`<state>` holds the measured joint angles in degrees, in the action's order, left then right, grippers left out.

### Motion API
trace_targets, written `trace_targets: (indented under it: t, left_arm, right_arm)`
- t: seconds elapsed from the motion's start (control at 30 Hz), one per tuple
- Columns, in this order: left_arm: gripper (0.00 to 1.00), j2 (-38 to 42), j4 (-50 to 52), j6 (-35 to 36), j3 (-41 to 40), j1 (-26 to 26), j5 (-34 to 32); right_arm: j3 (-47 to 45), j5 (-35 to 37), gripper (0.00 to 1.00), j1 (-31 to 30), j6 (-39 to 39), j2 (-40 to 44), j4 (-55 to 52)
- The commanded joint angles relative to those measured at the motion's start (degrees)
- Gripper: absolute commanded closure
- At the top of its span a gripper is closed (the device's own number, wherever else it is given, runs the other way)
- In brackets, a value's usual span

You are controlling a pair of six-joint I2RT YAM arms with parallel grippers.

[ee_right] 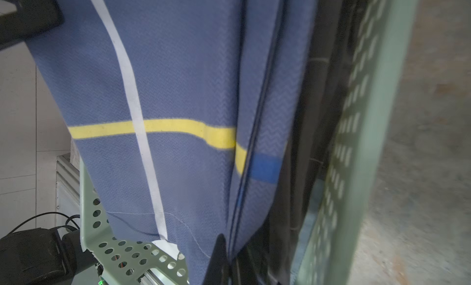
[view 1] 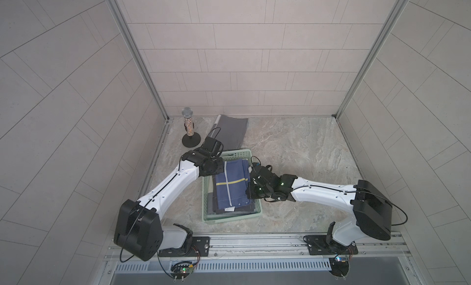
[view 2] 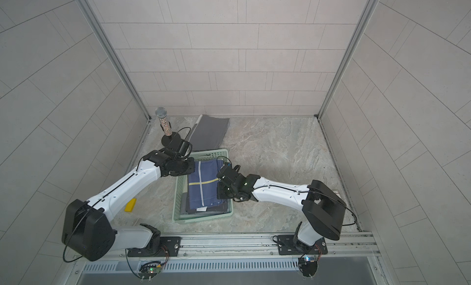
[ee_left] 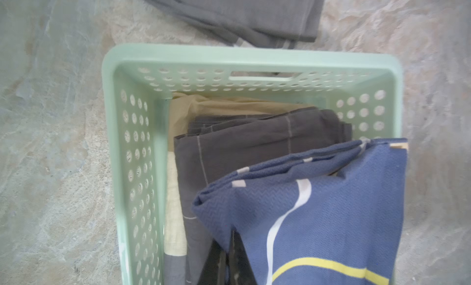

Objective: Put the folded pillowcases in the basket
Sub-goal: Place the pillowcase in the basket.

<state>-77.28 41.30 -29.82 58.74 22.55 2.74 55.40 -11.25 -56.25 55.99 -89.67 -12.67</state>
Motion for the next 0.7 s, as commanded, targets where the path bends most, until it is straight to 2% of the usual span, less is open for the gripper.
trace_targets:
  t: [0.0, 0.23, 0.27, 0.33, 0.37, 0.4, 0.5, 0.67]
  left_arm:
    - [1.0, -0.89, -2.1, 1.54, -1.37, -1.11, -1.42]
    - [1.0, -4.35, -5.02, 2.09, -3.42, -2.37, -1.29]
    - [0.97, -4.69, -5.15, 2.18, -3.62, -2.5, -1.32]
    - [0.76, -5.35, -5.18, 2.38, -3.63, -2.64, -1.43]
    - [0.7, -5.6, -5.09, 2.43, -3.43, -2.68, -1.31]
    - [0.62, -5.7, -4.94, 2.78, -3.16, -2.68, -1.13]
    - [0.44, -5.73, -3.42, 3.63, -2.26, -2.67, -1.69]
    - [0.39, -1.38, 0.88, 4.52, 0.06, -2.77, -1.69]
  right_arm:
    - [0.3, -1.19, 1.0, -0.39, 1.48, -2.4, 4.53]
    - [-0.12, -0.21, 1.0, -1.06, 1.9, -4.69, 5.65]
    - [-0.21, 0.07, 1.0, -1.06, 1.85, -4.56, 5.4]
    - [-0.23, 0.06, 1.0, -1.06, 1.88, -4.15, 4.79]
    - [-0.31, 0.0, 0.94, -1.1, 1.74, -3.9, 4.46]
    - [-0.24, 0.14, 0.79, -1.23, 1.67, -3.32, 3.81]
    - [0.55, 2.05, 0.54, -2.08, 0.67, 0.14, -0.44]
    - [2.17, 5.57, 0.46, -4.04, -2.3, 11.15, -8.34]
